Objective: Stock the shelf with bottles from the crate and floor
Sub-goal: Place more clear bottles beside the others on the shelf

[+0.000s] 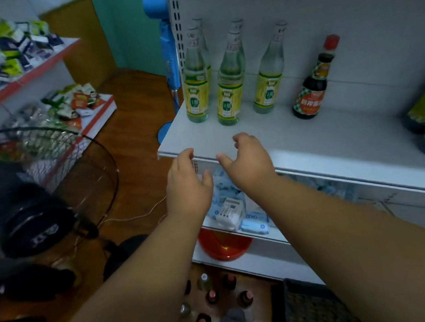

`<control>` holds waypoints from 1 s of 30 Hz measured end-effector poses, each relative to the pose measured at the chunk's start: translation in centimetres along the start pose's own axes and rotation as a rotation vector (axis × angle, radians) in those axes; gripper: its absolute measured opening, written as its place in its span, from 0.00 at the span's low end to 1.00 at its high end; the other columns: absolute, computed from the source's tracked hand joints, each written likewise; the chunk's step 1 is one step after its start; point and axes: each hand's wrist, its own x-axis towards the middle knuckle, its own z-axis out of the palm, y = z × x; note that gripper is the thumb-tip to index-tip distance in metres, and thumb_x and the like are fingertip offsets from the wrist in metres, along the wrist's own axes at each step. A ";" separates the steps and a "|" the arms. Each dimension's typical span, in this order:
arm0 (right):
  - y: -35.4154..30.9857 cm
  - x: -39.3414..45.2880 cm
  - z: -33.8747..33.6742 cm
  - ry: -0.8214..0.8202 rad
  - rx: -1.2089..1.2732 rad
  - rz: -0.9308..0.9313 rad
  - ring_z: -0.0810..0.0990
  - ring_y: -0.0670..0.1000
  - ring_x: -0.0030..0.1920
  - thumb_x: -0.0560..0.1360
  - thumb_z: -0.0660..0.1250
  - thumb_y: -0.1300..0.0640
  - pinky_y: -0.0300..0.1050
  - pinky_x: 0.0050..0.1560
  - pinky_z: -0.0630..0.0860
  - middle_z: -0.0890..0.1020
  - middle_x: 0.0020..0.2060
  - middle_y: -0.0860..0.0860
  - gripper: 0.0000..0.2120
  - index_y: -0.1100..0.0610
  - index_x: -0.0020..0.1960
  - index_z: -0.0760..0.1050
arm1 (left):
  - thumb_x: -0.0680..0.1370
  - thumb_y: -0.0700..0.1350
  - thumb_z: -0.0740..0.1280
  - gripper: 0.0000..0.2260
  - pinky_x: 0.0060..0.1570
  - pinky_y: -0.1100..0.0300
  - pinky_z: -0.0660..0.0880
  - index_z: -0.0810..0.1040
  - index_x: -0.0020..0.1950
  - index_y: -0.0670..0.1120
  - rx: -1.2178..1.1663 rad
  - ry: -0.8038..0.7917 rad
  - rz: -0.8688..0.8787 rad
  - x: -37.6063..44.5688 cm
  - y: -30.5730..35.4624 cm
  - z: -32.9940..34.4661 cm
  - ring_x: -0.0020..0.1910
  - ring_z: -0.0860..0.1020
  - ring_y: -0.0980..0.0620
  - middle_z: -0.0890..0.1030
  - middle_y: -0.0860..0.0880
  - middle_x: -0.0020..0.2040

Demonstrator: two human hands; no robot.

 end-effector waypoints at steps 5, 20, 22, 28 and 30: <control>1.4 -6.5 0.4 -0.069 -0.100 -0.162 0.72 0.57 0.64 0.77 0.67 0.49 0.49 0.63 0.68 0.73 0.63 0.57 0.24 0.58 0.70 0.68 | 0.75 0.42 0.69 0.22 0.63 0.54 0.71 0.70 0.69 0.44 0.017 -0.040 0.006 -6.9 -0.8 -0.9 0.62 0.74 0.47 0.76 0.46 0.63; 5.2 -13.4 15.0 -0.312 -0.094 -0.168 0.74 0.56 0.61 0.75 0.69 0.56 0.47 0.61 0.69 0.75 0.61 0.56 0.22 0.58 0.67 0.71 | 0.74 0.36 0.66 0.15 0.54 0.48 0.74 0.76 0.61 0.39 0.262 -0.242 0.003 -12.9 -17.2 -2.0 0.54 0.77 0.38 0.79 0.39 0.54; 6.8 -14.4 18.6 -0.370 -0.089 -0.136 0.74 0.56 0.61 0.74 0.69 0.56 0.45 0.60 0.69 0.75 0.60 0.56 0.22 0.57 0.67 0.72 | 0.75 0.37 0.67 0.16 0.56 0.49 0.73 0.74 0.63 0.39 0.288 -0.288 -0.053 -14.3 -20.6 -1.2 0.57 0.76 0.40 0.78 0.39 0.57; 12.9 -18.2 29.7 -0.556 -0.051 -0.091 0.76 0.58 0.58 0.75 0.68 0.56 0.54 0.57 0.74 0.77 0.58 0.58 0.19 0.59 0.65 0.73 | 0.76 0.41 0.67 0.21 0.56 0.52 0.72 0.71 0.68 0.42 0.285 -0.365 -0.257 -19.9 -30.7 3.6 0.60 0.75 0.44 0.76 0.43 0.61; 15.0 -19.1 33.4 -0.603 -0.069 -0.062 0.77 0.58 0.56 0.75 0.68 0.55 0.52 0.54 0.75 0.76 0.59 0.57 0.19 0.57 0.65 0.73 | 0.76 0.46 0.63 0.21 0.55 0.47 0.74 0.71 0.68 0.42 0.281 -0.388 -0.298 -21.8 -33.5 5.8 0.58 0.76 0.43 0.77 0.42 0.61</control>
